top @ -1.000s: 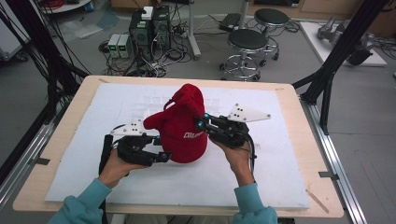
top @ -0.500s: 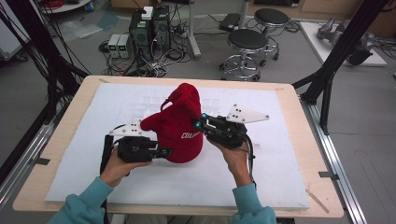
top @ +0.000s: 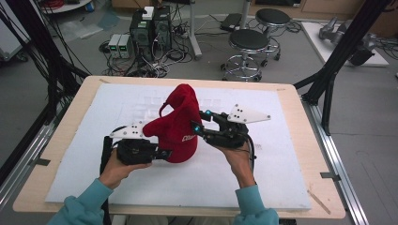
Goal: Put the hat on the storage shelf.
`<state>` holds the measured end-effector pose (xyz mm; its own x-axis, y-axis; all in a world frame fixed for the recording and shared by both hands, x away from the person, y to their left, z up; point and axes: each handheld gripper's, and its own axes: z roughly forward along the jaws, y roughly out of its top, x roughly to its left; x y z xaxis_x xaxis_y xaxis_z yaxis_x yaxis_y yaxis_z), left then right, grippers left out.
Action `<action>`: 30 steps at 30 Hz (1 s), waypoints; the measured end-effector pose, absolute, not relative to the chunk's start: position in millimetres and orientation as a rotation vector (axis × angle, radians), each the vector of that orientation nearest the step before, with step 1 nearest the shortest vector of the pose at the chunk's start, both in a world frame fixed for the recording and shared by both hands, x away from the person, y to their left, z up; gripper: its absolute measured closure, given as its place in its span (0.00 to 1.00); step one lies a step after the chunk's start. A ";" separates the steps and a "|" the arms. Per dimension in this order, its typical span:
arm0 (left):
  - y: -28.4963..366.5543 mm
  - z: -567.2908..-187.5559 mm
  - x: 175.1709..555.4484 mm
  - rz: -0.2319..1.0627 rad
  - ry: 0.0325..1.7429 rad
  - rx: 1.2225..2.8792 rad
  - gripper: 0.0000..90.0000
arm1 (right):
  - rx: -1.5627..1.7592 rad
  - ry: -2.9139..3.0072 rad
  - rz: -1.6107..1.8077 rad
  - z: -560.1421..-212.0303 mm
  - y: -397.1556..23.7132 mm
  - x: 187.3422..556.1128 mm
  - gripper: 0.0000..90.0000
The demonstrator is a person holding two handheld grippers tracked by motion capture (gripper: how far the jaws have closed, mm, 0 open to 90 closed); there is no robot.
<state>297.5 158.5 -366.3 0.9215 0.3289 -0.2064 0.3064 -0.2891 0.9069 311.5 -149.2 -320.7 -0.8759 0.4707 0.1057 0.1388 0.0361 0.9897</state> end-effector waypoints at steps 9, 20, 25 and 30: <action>169.2 -346.0 304.4 0.132 0.487 1.861 0.95 | 0.763 2.097 1.811 -325.5 -159.1 315.4 0.00; 189.4 -310.3 330.5 0.314 0.526 1.836 0.95 | 0.854 2.062 1.630 -332.9 -194.1 301.7 0.00; 198.7 -299.9 345.8 0.410 0.558 1.845 0.95 | 0.930 2.025 1.561 -344.3 -219.2 292.9 0.00; 205.2 -297.0 358.2 0.461 0.584 1.851 0.95 | 0.992 1.965 1.534 -357.6 -243.7 282.8 0.00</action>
<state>358.2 205.2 -297.0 0.8039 0.5937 0.0357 0.1728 -0.2906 0.9411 282.8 -243.7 -357.6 -0.6371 0.7670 0.0766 0.2604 0.1206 0.9579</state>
